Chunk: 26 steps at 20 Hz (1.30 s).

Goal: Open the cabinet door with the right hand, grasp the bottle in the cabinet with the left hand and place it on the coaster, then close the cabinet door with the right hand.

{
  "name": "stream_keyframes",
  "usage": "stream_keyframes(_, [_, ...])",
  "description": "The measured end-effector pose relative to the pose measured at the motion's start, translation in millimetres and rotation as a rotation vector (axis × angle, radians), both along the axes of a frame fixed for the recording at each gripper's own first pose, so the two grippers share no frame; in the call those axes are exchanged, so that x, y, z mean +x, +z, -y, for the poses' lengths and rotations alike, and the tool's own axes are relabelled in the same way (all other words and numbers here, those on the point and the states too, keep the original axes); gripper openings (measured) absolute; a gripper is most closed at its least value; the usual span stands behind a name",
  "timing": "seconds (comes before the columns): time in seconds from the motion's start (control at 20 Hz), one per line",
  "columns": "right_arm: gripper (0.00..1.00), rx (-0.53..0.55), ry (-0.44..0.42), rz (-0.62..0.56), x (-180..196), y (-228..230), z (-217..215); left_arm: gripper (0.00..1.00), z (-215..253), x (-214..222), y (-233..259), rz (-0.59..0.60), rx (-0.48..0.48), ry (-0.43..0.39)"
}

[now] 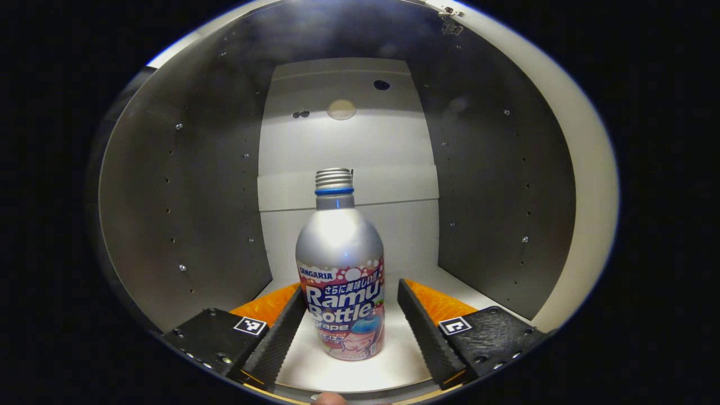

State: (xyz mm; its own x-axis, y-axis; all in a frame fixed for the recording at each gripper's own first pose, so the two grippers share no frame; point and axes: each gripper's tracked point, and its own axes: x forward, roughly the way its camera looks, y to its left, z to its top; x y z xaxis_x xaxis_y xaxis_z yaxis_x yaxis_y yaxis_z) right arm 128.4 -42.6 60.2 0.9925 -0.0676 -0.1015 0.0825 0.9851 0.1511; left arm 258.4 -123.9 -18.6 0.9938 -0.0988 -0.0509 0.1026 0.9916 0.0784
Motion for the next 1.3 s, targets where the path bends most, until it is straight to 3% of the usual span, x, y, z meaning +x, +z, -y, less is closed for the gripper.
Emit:
stream_keyframes(0.05, [0.83, -0.002, -0.001, -0.001, 0, 1, 1, 0.74, -1, 2, -1, 0.000, 0.000, 0.000])
stream_keyframes(0.1, [0.83, -0.003, -0.002, -0.002, 0, 0, 2, 0.89, -3, 1, -1, -0.001, 0.003, 0.002])
stream_keyframes(0.25, [0.83, -0.003, 0.002, 0.000, 0, -1, 4, 0.80, 0, 1, -2, -0.003, 0.014, -0.002])
stream_keyframes(0.5, [0.84, 0.008, -0.004, 0.009, 1, -2, 8, 0.80, -3, -14, 8, 0.020, 0.022, 0.001])
stream_keyframes(0.55, [0.87, 0.018, -0.005, 0.011, 0, -2, 9, 0.89, -5, -19, 11, 0.027, 0.024, 0.005])
stream_keyframes(0.6, [0.92, 0.030, -0.005, 0.014, 1, -3, 9, 0.67, -5, -24, 14, 0.034, 0.021, 0.003])
stream_keyframes(0.7, [0.93, 0.034, -0.009, 0.018, 1, -3, 9, 0.88, -6, -37, 19, 0.044, 0.016, -0.004])
stream_keyframes(0.75, [0.93, 0.027, -0.011, 0.019, 0, -3, 9, 0.78, -7, -43, 21, 0.048, 0.019, -0.008])
stream_keyframes(1.05, [0.93, 0.008, -0.020, 0.023, -13, -6, 9, 0.78, -20, -101, 10, 0.047, 0.029, -0.015])
stream_keyframes(1.3, [0.99, 0.136, -0.009, 0.033, -29, -11, 11, 0.78, -43, -141, 1, 0.051, 0.010, -0.001])
